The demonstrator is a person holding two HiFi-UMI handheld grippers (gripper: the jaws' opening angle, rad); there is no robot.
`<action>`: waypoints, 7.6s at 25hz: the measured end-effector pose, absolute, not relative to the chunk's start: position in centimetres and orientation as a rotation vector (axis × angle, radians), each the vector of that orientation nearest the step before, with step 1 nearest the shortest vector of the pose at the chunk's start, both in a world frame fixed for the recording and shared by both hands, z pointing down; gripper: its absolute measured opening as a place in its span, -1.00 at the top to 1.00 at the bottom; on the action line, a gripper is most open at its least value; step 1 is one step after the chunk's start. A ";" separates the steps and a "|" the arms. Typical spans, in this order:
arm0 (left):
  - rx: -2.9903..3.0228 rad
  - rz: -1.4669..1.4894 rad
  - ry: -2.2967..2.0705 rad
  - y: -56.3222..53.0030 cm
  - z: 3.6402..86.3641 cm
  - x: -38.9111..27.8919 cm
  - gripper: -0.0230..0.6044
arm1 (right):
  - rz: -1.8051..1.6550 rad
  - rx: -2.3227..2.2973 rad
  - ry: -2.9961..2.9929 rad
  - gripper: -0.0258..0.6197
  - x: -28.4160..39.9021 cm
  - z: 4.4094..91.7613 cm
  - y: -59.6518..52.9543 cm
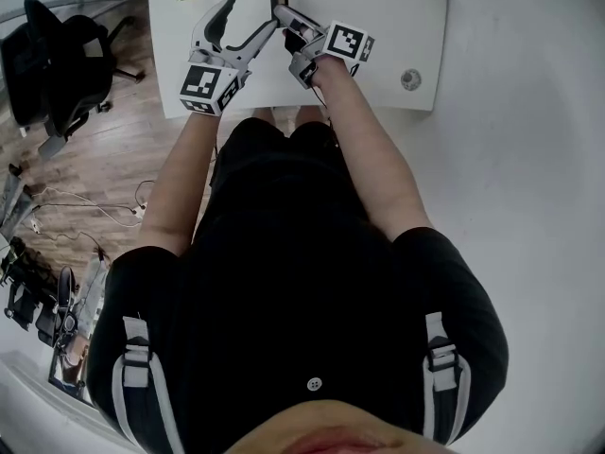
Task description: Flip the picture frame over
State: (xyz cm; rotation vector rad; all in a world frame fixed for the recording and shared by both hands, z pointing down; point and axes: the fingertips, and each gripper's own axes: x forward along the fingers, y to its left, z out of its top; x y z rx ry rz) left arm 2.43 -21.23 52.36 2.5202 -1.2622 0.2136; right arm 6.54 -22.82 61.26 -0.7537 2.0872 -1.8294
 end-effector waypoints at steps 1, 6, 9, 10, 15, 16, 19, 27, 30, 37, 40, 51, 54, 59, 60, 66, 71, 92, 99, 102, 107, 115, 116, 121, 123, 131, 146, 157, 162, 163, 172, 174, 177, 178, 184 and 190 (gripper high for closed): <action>2.519 0.217 -1.261 -21.2 52.5 2.5 -0.20 | -1.832 -0.730 2.074 0.77 6.5 61.2 -22.8; 2.514 0.229 -1.262 -21.3 53.0 2.8 -0.20 | -1.866 -0.654 2.006 0.77 7.3 61.7 -22.6; 2.507 0.234 -1.260 -21.5 53.4 3.0 -0.20 | -1.872 -0.603 1.968 0.77 8.0 62.0 -22.5; 2.506 0.235 -1.259 -21.5 53.5 3.1 -0.20 | -1.876 -0.595 1.960 0.77 8.2 62.1 -22.4; 2.506 0.241 -1.249 -21.5 53.9 3.7 -0.20 | -1.906 -0.598 1.927 0.77 9.3 63.5 -22.0; 2.506 0.242 -1.246 -21.5 54.0 3.9 -0.20 | -1.908 -0.597 1.923 0.77 9.5 63.6 -21.9; 2.507 0.249 -1.240 -21.5 54.1 4.3 -0.20 | -1.901 -0.589 1.922 0.77 10.0 63.7 -21.9; 2.505 0.262 -1.238 -21.9 54.1 5.1 -0.20 | -1.897 -0.587 1.932 0.76 10.8 63.6 -22.6; 2.505 0.258 -1.235 -22.0 53.9 5.1 -0.20 | -1.907 -0.588 1.931 0.76 10.7 63.5 -22.6; 2.503 0.268 -1.230 -22.0 54.4 5.0 -0.20 | -1.907 -0.601 1.948 0.76 10.9 63.6 -22.7; 2.505 0.278 -1.227 -22.0 54.8 5.1 -0.20 | -1.902 -0.610 1.961 0.76 11.0 63.7 -22.7; 2.485 0.366 -1.187 -21.5 57.2 6.3 -0.20 | -1.897 -0.630 1.969 0.76 10.9 63.4 -22.8; 2.489 0.368 -1.172 -21.4 57.5 6.7 -0.20 | -1.884 -0.630 1.992 0.76 10.9 63.2 -22.8; 2.487 0.382 -1.165 -21.4 58.0 6.9 -0.20 | -1.869 -0.638 2.044 0.76 11.0 63.3 -22.8; 2.487 0.376 -1.168 -21.5 57.9 6.9 -0.20 | -1.879 -0.641 2.044 0.76 11.0 63.3 -22.8; 2.489 0.356 -1.176 -21.6 57.1 6.8 -0.20 | -1.887 -0.701 2.159 0.43 11.1 63.4 -22.8; 2.484 0.347 -1.179 -21.4 57.2 6.5 -0.20 | -1.842 -0.873 2.438 0.26 11.1 63.7 -22.9; 2.455 0.325 -1.203 -21.1 57.0 2.9 -0.20 | -1.628 -1.538 2.997 0.58 9.3 63.7 -23.2; 2.467 0.322 -1.187 -20.2 56.5 2.4 -0.20 | -1.753 -1.578 2.807 0.68 10.6 63.9 -22.8; 2.470 0.316 -1.180 -20.0 56.1 2.3 -0.20 | -1.820 -1.553 2.683 0.68 11.2 63.8 -22.5; 2.482 0.318 -1.171 -19.4 55.6 2.3 -0.20 | -1.919 -1.478 2.470 0.68 12.2 64.0 -22.1; 2.512 0.284 -1.170 -18.6 54.0 3.3 -0.20 | -1.996 -1.444 2.324 0.68 15.2 65.3 -21.2; 2.512 0.283 -1.169 -18.4 53.9 3.5 -0.20 | -2.000 -1.446 2.333 0.68 15.6 65.6 -21.2; 2.513 0.277 -1.169 -17.6 53.2 4.1 -0.20 | -2.043 -1.434 2.403 0.67 17.5 67.5 -21.5; 2.508 0.275 -1.167 -17.2 53.1 4.2 -0.20 | -2.053 -1.434 2.425 0.66 18.3 68.4 -21.6; 2.507 0.267 -1.183 -16.1 51.3 4.1 -0.20 | -2.024 -1.488 2.549 0.47 19.8 70.6 -22.1; 2.554 0.202 -1.152 -15.4 46.0 4.1 -0.20 | -1.201 -1.035 2.923 0.52 16.0 50.7 -20.8; 2.694 0.079 -1.165 -15.0 37.9 3.9 0.14 | -0.503 -0.969 3.065 0.71 14.5 36.9 -16.5; 2.751 0.065 -1.160 -15.8 34.9 5.1 0.42 | -0.305 -0.999 3.031 0.85 14.5 34.3 -16.6; 2.758 0.047 -1.158 -15.9 34.3 5.3 0.49 | -0.269 -1.002 3.031 0.88 14.4 33.9 -16.6; 2.806 -0.018 -1.101 -16.7 30.0 7.5 0.90 | -0.183 -1.005 2.989 0.89 14.3 30.4 -16.4; 2.816 0.018 -1.100 -16.8 29.8 7.8 0.90 | -0.171 -0.996 2.993 0.89 14.6 29.9 -16.3; 2.841 0.017 -1.096 -17.2 29.3 8.7 0.90 | -0.163 -0.999 2.989 0.89 15.0 29.4 -16.7; 2.845 0.007 -1.094 -17.3 29.2 9.0 0.90 | -0.157 -1.004 2.989 0.89 15.2 29.3 -16.8; 2.851 0.014 -1.084 -17.4 29.4 9.2 0.90 | -0.166 -1.037 2.974 0.89 15.2 29.7 -17.2; 2.860 0.029 -1.067 -17.3 29.8 9.3 0.90 | -0.180 -1.038 2.989 0.89 15.0 30.2 -17.2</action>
